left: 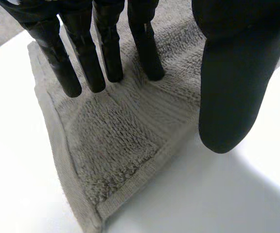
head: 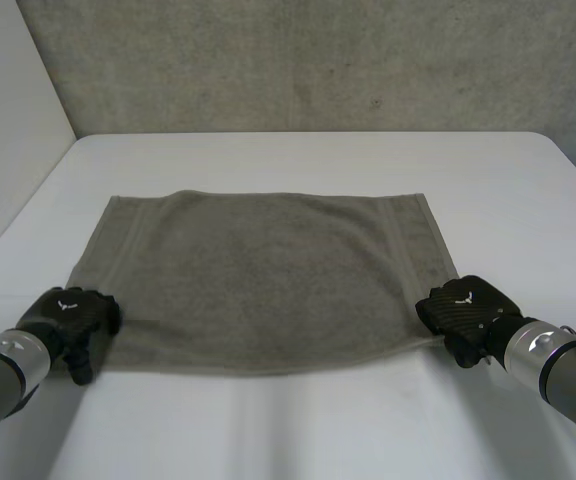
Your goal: Fold the towel.
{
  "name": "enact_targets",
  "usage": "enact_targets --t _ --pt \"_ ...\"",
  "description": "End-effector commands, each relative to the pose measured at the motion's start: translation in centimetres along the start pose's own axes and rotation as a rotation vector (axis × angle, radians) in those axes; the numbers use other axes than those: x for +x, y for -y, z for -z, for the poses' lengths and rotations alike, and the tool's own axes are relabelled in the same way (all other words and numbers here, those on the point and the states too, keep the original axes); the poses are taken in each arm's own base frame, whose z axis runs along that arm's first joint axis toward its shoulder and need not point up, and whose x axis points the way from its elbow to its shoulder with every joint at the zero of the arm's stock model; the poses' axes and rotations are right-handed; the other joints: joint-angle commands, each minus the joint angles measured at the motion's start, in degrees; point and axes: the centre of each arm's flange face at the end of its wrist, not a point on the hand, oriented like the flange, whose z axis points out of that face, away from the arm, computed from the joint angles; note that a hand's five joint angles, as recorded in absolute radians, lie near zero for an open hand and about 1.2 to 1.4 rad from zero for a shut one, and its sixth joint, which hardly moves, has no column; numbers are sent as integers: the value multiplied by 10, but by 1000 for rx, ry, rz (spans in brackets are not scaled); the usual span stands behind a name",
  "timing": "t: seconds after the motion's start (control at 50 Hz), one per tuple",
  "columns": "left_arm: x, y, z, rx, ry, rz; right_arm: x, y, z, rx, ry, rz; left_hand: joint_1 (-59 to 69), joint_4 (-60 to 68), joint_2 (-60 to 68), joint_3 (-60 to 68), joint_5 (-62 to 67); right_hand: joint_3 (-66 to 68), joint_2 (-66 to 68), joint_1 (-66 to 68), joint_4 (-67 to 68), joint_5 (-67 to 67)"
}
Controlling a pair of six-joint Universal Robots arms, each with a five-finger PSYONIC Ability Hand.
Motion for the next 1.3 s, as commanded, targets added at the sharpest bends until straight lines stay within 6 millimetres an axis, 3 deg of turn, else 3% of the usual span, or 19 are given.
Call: enact_targets --t 0.02,0.2,0.78,0.88,0.92,0.96,1.06,1.1,1.12,1.14,1.18,1.3 --pt "-1 2 -4 28 13 -6 0 0 0 0 0 0 51 51 50 51 50 34 34 33 35 27" --pt "0 -3 -9 18 6 1 -1 0 0 0 4 0 55 54 54 54 54 34 34 33 35 27" --pt "-7 4 -18 109 62 -22 -2 -1 0 -2 7 -2 285 285 284 285 284 34 34 33 35 27" --pt "-7 5 -18 114 65 -22 -2 -1 0 -2 7 -2 359 359 358 359 358 34 34 33 35 27" --pt "-8 6 -19 124 69 -24 -2 -1 0 -2 5 -1 468 467 467 468 467 34 34 33 35 27" --pt "-7 7 -19 127 69 -24 -2 -1 0 -2 5 -1 498 498 497 498 497 34 34 33 35 27" --pt "-3 6 -18 126 60 -28 -2 -1 0 -2 5 -1 499 498 498 498 498 34 34 33 35 27" --pt "-2 5 -17 120 56 -26 -2 -1 0 -3 6 -2 450 449 449 450 449 34 34 33 35 27" --pt "0 4 -16 115 48 -26 -1 -1 0 -2 5 -2 340 340 339 340 339 34 34 33 35 27" --pt "0 4 -16 115 48 -26 -2 -1 0 -2 7 -2 339 338 338 339 338 34 34 33 35 27" --pt "2 4 -15 113 41 -28 -2 -1 0 -3 6 -2 185 184 184 184 184 34 34 33 35 27" --pt "6 2 -13 98 24 -26 -2 -1 0 -2 7 -2 105 105 104 105 104 34 34 33 35 27"
